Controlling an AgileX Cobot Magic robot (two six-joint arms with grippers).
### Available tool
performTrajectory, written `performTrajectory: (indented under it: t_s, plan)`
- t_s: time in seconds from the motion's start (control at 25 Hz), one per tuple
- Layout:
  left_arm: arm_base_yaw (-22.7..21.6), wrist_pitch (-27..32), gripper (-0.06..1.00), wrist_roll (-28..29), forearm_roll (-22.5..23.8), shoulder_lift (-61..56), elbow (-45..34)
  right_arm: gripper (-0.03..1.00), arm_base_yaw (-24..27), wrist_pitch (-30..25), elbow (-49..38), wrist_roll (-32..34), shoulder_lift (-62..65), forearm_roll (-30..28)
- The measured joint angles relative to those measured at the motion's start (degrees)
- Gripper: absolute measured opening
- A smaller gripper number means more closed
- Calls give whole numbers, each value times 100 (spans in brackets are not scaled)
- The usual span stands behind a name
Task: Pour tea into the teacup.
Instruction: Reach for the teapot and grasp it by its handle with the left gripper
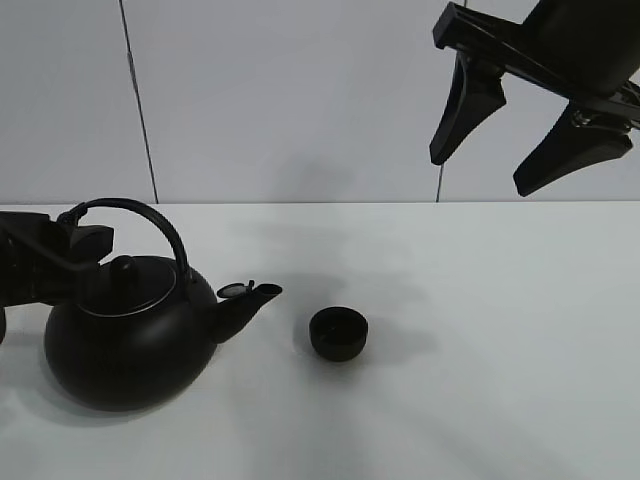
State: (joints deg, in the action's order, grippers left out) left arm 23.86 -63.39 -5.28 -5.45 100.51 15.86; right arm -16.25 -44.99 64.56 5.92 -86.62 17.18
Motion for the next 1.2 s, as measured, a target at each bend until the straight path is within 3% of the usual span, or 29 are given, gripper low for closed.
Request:
performTrajectory:
  t_s: [0.12,0.36,0.72,1.2]
  plan:
    - [0,85,41,0,0,0,0,49,0,0,0,0,0,0]
    - [0,158,13,-93,73,0,0,49,5,5,0,0,0,0]
    - [0,109,13,-92,77,7,0,49,17,5,0,0,0,0]
    - [-7,379,13,805,137,-124,80,49,17,11,0,0,0,0]
